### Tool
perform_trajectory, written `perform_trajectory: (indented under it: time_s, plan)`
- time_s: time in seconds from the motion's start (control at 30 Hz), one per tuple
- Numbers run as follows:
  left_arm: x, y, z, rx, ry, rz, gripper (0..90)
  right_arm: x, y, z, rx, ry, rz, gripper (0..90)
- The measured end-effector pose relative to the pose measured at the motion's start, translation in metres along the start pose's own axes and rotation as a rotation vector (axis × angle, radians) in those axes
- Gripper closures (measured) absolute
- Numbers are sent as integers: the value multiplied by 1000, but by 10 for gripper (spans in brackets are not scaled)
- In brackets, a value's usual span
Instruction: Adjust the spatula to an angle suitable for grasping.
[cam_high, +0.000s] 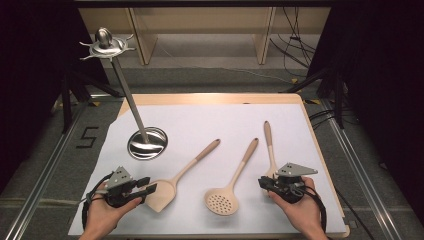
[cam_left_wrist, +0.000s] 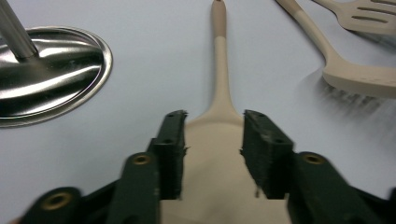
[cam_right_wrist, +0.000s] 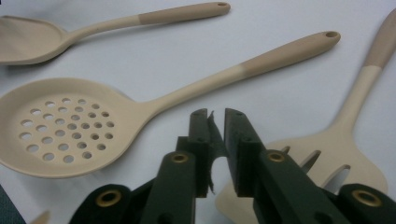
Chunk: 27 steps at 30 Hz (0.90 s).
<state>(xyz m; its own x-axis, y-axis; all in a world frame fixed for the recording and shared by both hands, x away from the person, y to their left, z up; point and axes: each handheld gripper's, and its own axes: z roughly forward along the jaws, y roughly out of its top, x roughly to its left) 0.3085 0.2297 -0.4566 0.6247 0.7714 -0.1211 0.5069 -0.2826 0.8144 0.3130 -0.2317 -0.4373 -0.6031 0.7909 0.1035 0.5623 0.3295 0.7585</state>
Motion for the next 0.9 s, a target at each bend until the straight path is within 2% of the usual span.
perform_trajectory:
  time_s: [0.07,0.1,0.13,0.17,0.2,0.27,0.3,0.37,0.43,0.47,0.5,0.53,0.57,0.6,0.63,0.67,0.77,0.8,0.83,0.87,0.9]
  plan:
    - [1,7,4,19,31,4,758,-2,0,0,-3,2,0,864]
    - [6,11,3,71,50,38,807,-2,0,-1,6,21,10,875]
    - [10,12,5,75,62,9,840,-4,0,-1,12,12,0,883]
    - [16,12,5,99,77,-15,875,-4,-1,-1,20,12,7,889]
    - [22,10,5,116,93,-25,892,-6,-1,0,16,12,-9,893]
    - [32,7,3,196,113,-24,894,-7,-2,1,20,26,10,897]
    - [36,5,2,219,110,-27,895,-7,-2,0,27,20,8,898]
    - [37,3,3,222,110,-32,895,-7,-2,0,29,21,9,898]
    - [39,1,5,254,105,-34,894,-6,-2,-1,32,17,19,897]
    - [39,0,6,259,99,-29,894,-3,-2,-2,47,7,40,896]
    - [38,-1,7,265,101,-35,894,-5,-2,-2,41,6,14,896]
    - [38,-2,9,271,91,-33,893,-4,-2,-2,45,17,12,894]
    - [37,-3,10,297,84,-27,893,-4,-2,-2,37,0,2,893]
    - [36,-5,12,298,96,-22,893,-1,-2,-3,44,5,39,891]
    - [36,-5,12,306,79,-21,893,-1,-2,-3,46,10,35,890]
    - [36,-5,12,318,74,-12,893,-4,-3,-1,26,3,-6,890]
    - [34,-4,11,319,77,8,891,-3,-2,-1,53,-2,15,886]
    - [35,-3,10,348,60,39,891,-3,-2,-1,57,9,16,884]
    - [34,-3,10,356,54,23,891,-3,-2,-1,57,5,14,884]
    - [34,-3,10,356,54,23,891,-6,-3,1,41,4,-18,883]
    - [34,-3,9,378,40,34,892,-5,-3,0,52,2,1,883]
